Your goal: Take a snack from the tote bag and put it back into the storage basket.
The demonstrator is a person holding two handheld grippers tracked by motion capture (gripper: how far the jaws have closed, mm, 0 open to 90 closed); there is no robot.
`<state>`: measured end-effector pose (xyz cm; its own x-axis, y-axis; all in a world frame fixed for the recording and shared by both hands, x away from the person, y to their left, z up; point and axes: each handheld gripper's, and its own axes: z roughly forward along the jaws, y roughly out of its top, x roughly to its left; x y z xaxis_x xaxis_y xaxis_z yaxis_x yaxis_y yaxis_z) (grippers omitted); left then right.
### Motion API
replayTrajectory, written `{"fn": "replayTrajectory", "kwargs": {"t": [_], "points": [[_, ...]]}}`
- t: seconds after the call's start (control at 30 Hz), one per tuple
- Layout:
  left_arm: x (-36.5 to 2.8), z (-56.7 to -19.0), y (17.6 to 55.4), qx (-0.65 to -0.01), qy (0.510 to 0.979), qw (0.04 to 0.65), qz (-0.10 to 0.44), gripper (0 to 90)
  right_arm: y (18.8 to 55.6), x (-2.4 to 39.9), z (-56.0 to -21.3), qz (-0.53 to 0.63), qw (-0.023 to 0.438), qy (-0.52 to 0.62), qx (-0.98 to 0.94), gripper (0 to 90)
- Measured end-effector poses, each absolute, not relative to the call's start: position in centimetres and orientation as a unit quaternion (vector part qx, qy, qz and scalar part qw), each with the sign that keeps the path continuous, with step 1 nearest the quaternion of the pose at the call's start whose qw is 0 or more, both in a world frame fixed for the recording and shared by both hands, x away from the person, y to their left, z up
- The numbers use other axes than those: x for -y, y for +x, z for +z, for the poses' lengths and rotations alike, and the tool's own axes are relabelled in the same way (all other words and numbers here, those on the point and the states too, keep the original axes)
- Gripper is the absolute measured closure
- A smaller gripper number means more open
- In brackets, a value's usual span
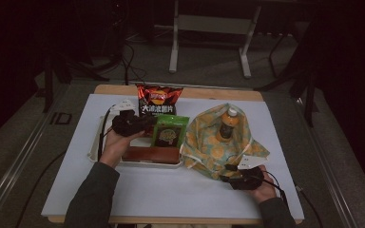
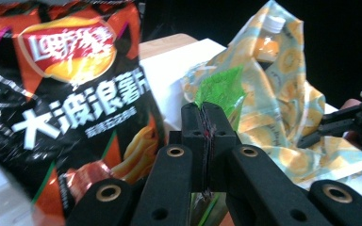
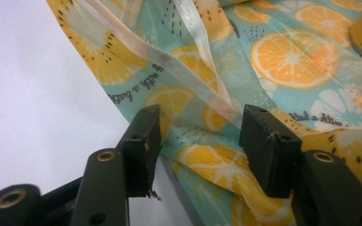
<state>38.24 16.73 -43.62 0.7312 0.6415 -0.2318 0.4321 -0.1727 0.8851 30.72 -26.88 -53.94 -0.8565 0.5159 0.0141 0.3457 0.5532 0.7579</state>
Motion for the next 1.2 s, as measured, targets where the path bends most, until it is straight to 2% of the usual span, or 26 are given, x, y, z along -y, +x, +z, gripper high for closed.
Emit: {"fn": "replayTrajectory", "kwargs": {"t": [0.43,0.57,0.6,0.63,0.67,0.73,0.87,1.2], "points": [[-17.2,-44.2,38.9,-0.385,0.757,0.516,0.111,84.3,30.7,26.9,-53.9,0.403,0.105,0.247,-0.875,48.0],[-17.0,-44.1,39.1,-0.391,0.764,0.499,0.121,78.8,30.7,26.9,-53.9,0.403,0.105,0.246,-0.875,48.0],[-17.0,-44.1,39.2,-0.393,0.766,0.493,0.123,76.4,30.7,26.9,-53.9,0.403,0.104,0.246,-0.875,48.0],[-17.0,-44.1,39.2,-0.393,0.768,0.49,0.124,70.1,30.7,26.9,-53.9,0.403,0.105,0.246,-0.875,48.0],[-17.0,-44.1,39.3,-0.393,0.769,0.489,0.127,70.1,30.7,26.9,-53.9,0.404,0.105,0.246,-0.875,48.0],[-17.0,-43.9,39.4,-0.395,0.77,0.484,0.13,63.1,30.7,26.9,-53.9,0.403,0.105,0.246,-0.875,48.0],[-16.9,-43.7,39.5,-0.399,0.773,0.472,0.144,54.6,30.7,26.9,-53.9,0.403,0.105,0.247,-0.875,48.0],[-16.9,-42.7,39.1,-0.39,0.765,0.487,0.159,52.9,30.7,26.9,-53.9,0.404,0.104,0.247,-0.875,48.0]]}}
